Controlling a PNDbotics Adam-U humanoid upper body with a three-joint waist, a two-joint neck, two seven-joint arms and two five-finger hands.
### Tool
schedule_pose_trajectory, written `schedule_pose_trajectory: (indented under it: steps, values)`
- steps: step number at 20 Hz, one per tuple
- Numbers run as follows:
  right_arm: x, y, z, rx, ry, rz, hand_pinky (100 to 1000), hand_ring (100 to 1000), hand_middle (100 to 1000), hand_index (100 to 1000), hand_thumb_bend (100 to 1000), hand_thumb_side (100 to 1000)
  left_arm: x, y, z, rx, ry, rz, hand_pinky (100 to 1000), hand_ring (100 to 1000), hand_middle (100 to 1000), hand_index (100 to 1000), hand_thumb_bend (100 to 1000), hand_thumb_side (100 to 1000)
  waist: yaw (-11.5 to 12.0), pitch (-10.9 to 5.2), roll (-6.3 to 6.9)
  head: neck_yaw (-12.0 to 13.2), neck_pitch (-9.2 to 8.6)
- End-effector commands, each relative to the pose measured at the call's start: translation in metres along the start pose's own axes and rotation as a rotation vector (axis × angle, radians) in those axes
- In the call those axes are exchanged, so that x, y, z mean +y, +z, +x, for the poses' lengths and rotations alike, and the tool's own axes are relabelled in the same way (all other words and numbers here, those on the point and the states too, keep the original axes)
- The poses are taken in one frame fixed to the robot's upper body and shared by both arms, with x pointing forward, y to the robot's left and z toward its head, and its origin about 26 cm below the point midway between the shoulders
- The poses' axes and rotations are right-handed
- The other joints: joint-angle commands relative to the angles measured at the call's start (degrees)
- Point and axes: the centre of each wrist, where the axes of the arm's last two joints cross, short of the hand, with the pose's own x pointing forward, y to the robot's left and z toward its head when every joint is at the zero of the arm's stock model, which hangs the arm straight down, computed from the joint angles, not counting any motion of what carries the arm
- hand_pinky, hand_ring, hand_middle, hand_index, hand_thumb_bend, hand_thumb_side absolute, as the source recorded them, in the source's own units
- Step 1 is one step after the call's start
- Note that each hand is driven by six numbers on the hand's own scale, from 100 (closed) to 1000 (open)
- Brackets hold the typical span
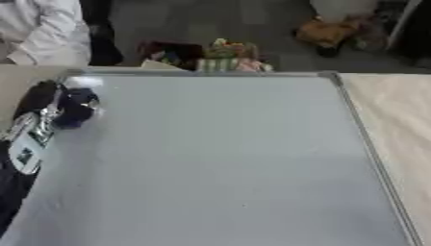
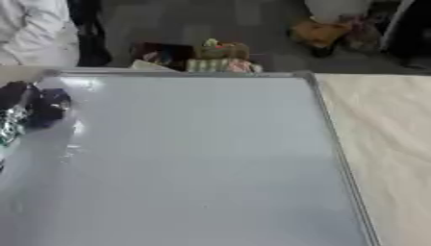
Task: Wipe the whiteboard clean with a brush.
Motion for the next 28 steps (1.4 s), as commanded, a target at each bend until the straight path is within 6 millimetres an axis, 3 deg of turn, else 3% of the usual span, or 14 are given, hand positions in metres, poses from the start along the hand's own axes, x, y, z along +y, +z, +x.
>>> schedule_pose_trajectory:
  steps: [1,15,28]
  values:
    - [-0.003,-0.005,0.005,-0.025,-0.004,-0.002,835,784,659,836,100,1000,-0.012,0.001,-0.027,0.087,-0.021,-0.026,399,447,281,589,103,553,-0.19,-0.48,-0.77,-0.03,-0.98]
    - [-0.002,-0.006,0.005,-0.024,-0.006,0.003,836,785,658,836,100,1000,0.000,-0.002,-0.015,0.058,0.023,0.087,401,446,273,594,100,571,-0.53,0.52,-0.95,0.23,-1.35]
    - [-0.001,-0.005,0.005,-0.020,-0.012,0.002,837,785,657,837,100,1000,-0.006,0.001,0.026,-0.114,-0.003,0.048,401,445,273,593,100,578,-1.03,0.80,-1.02,0.78,-1.60]
